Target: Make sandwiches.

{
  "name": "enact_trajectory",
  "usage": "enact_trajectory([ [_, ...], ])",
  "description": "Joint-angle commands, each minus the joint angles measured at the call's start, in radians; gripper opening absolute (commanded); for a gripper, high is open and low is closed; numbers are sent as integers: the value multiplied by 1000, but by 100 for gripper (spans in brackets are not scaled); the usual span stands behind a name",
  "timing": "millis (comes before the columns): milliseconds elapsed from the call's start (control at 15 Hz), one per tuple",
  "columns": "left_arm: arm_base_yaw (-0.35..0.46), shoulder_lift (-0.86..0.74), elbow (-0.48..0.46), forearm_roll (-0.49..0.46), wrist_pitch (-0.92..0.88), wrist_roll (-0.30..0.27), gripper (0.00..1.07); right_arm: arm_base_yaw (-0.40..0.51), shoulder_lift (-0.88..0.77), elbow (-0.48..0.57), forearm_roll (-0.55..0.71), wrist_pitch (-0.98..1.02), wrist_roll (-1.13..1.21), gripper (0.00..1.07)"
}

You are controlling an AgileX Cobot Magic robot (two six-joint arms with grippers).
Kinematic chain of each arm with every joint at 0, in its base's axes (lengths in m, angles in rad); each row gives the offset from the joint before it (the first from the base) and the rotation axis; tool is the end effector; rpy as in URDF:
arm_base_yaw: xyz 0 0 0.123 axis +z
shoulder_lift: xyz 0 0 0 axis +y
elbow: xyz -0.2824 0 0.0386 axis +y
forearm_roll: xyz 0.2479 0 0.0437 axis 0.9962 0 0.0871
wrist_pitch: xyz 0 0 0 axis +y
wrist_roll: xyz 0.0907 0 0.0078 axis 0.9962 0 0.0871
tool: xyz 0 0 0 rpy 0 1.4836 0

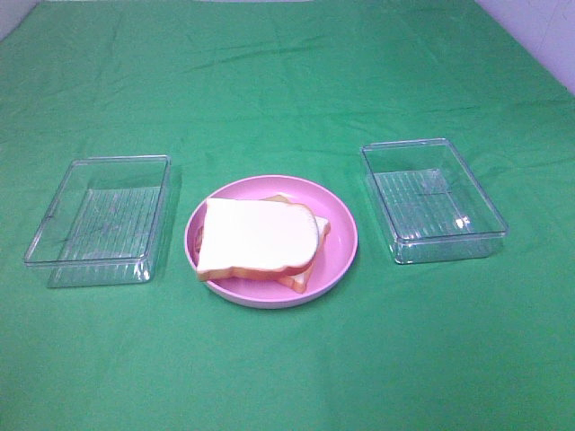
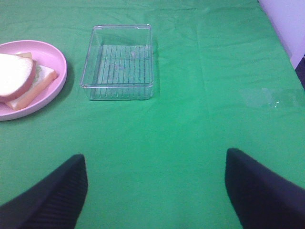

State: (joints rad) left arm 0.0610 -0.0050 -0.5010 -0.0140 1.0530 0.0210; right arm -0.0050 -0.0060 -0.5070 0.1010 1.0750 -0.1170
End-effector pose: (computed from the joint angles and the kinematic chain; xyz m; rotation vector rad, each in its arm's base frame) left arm -0.0053 -0.0014 0.2781 -0.0400 2.0303 0.0350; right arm -0.0074 0.0081 0.2783 -0.1206 2.0382 0.0445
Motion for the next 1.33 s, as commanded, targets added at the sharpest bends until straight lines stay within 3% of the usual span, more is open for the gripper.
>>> enact_trajectory([
  [67, -4, -21, 2, -5, -8, -1, 70, -5, -4, 0, 1, -12, -11, 76],
  [1333, -4, -21, 2, -5, -8, -1, 70, -5, -4, 0, 1, -12, -11, 76],
])
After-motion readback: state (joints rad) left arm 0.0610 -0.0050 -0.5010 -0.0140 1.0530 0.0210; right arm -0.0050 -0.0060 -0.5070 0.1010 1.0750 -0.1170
